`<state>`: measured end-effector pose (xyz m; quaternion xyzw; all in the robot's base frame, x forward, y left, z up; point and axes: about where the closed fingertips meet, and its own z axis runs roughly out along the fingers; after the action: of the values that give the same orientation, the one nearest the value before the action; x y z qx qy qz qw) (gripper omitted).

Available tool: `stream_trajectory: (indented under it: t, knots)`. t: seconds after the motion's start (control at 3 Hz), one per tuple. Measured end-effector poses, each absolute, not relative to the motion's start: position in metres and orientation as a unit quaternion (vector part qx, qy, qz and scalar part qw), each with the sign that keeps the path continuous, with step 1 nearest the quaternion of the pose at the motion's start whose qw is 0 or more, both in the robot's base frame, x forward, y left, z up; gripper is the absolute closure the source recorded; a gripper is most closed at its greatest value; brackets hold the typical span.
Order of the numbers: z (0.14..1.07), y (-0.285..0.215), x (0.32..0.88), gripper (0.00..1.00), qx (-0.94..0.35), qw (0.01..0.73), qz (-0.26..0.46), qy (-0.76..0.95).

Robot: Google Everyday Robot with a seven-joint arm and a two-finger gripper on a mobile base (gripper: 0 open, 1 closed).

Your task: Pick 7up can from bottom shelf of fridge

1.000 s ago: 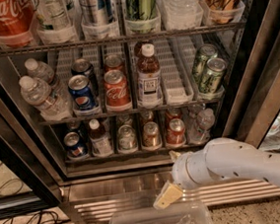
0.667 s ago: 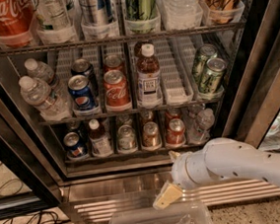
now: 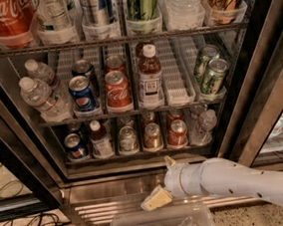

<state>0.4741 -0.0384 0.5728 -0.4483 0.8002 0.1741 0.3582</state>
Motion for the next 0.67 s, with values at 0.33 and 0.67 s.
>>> stream_trajectory:
  t: [0.33,0.67]
  knots:
    - [0.567,-0.021,0.496,0.0,-0.408,0.414,0.177,0.794]
    - [0.573,-0.007,0.515,0.0,-0.376,0.468,0.173,0.781]
